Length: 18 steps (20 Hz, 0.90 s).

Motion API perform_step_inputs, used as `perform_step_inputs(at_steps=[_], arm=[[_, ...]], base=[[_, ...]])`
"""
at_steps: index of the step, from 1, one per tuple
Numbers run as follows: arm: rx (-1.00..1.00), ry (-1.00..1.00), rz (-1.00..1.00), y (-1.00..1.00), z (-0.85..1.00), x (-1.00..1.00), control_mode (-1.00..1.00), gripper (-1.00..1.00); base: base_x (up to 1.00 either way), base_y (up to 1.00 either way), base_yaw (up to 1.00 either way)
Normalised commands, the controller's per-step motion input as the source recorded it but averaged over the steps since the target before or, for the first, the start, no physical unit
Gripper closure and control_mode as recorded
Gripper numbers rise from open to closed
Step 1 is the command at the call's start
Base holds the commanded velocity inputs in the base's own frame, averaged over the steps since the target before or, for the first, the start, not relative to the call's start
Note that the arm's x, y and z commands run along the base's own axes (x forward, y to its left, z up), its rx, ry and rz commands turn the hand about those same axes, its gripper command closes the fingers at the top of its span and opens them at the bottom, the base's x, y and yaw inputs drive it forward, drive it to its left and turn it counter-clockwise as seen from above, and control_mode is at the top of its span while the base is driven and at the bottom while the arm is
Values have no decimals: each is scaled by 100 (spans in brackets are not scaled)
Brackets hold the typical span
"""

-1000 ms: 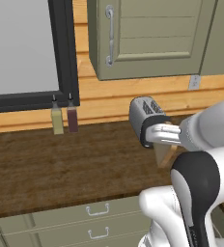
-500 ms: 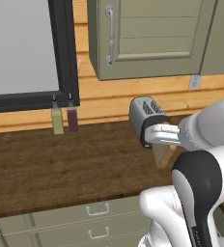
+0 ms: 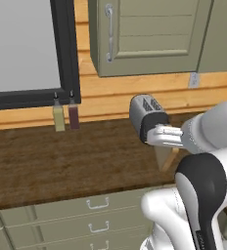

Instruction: Start the toaster. Once the lever pops up, take the bread to the plate on the dining counter.

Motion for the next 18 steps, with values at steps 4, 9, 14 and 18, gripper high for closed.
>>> perform_step_inputs(at_steps=[4, 9, 14, 18], arm=[[0, 0, 0, 0, 0, 0, 100, 100], [0, 0, 0, 0, 0, 0, 100, 100], [0, 0, 0, 0, 0, 0, 100, 100], [0, 0, 0, 0, 0, 0, 100, 100]], base=[[-67, 18, 21], [-26, 38, 55], [-9, 30, 99], [-5, 14, 100]])
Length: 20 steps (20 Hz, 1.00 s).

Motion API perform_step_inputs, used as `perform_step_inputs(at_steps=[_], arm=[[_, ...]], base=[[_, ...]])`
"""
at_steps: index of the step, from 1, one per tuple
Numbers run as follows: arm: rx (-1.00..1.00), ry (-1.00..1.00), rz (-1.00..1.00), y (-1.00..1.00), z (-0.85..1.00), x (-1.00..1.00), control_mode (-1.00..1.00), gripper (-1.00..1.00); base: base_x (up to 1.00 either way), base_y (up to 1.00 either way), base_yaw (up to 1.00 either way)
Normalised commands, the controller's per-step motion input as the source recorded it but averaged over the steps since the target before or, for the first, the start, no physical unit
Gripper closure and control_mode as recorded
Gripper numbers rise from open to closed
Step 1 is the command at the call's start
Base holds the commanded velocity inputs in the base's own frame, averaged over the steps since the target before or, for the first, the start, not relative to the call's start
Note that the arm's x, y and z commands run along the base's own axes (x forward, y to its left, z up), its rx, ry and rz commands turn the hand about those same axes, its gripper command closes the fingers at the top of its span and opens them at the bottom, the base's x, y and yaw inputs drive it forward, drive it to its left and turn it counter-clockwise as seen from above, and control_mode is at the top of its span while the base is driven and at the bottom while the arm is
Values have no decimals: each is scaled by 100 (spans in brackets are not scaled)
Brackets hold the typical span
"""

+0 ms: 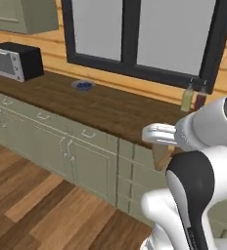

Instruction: Start the toaster. Once the lever pops up, take the bread to the plate on the dining counter.

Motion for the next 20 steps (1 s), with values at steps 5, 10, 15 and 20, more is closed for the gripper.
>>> perform_step_inputs(at_steps=[5, 10, 15, 20], arm=[[0, 0, 0, 0, 0, 0, 100, 100], [0, 0, 0, 0, 0, 0, 100, 100], [0, 0, 0, 0, 0, 0, 100, 100], [0, 0, 0, 0, 0, 0, 100, 100]], base=[[-5, 1, 100], [0, 0, 100], [0, 2, 98], [15, 2, 93]])
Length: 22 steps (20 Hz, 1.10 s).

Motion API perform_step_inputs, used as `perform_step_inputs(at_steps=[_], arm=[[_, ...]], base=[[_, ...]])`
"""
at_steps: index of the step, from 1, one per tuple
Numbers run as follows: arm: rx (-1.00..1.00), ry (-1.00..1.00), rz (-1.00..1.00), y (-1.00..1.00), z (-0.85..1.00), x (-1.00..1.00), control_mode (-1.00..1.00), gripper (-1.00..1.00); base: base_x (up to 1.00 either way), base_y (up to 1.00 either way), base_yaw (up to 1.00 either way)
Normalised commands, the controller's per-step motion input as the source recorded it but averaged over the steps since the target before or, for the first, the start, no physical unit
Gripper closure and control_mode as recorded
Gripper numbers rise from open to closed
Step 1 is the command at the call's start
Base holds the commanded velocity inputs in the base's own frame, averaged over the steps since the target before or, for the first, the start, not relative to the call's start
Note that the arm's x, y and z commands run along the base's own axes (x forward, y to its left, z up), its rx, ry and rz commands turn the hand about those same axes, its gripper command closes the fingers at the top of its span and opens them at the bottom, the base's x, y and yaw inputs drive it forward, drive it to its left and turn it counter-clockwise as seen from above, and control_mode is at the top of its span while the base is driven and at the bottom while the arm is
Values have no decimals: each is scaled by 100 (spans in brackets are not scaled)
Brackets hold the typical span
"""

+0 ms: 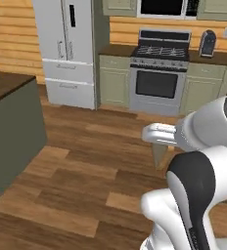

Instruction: Start the toaster. Once the lever pops up, take the bread to the plate on the dining counter.

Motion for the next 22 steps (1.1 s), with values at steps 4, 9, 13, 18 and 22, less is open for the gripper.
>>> perform_step_inputs(at_steps=[4, 9, 13, 18, 22], arm=[[0, 0, 0, 0, 0, 0, 100, 100], [0, 0, 0, 0, 0, 0, 100, 100], [0, 0, 0, 0, 0, 0, 100, 100], [0, 0, 0, 0, 0, 0, 100, 100], [0, 0, 0, 0, 0, 0, 100, 100]], base=[[74, 0, 80], [100, 0, 44], [100, -10, 15], [100, -11, 19], [100, -7, 47]])
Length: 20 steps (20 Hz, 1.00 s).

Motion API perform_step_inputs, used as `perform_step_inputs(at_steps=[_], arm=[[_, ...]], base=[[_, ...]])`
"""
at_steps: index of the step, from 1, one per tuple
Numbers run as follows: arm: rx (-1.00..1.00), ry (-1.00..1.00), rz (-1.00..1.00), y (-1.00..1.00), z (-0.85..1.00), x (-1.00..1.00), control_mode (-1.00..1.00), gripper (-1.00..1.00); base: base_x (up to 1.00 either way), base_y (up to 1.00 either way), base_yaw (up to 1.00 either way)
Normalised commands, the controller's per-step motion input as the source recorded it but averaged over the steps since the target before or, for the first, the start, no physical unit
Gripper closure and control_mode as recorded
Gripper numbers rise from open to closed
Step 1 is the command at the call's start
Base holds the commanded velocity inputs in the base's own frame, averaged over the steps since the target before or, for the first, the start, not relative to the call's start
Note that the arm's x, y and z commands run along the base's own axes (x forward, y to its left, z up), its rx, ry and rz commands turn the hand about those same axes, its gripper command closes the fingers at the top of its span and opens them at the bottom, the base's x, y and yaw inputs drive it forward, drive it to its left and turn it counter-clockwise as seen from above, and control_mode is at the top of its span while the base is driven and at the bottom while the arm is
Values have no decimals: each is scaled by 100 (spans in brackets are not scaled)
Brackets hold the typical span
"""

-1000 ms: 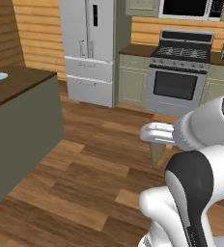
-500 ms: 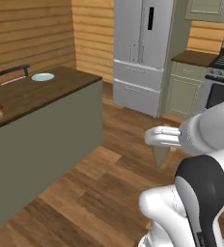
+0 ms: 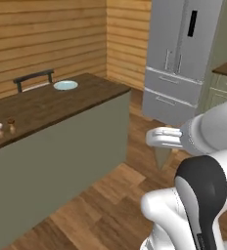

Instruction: Start the toaster. Once the lever pops up, take the bread to the plate on the dining counter.

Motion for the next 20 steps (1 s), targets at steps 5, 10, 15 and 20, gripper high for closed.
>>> perform_step_inputs(at_steps=[5, 10, 15, 20], arm=[[0, 0, 0, 0, 0, 0, 100, 100], [0, 0, 0, 0, 0, 0, 100, 100], [0, 0, 0, 0, 0, 0, 100, 100], [0, 0, 0, 0, 0, 0, 100, 100]], base=[[100, -15, 49], [100, -33, 45], [99, -52, 42], [74, -66, 47]])
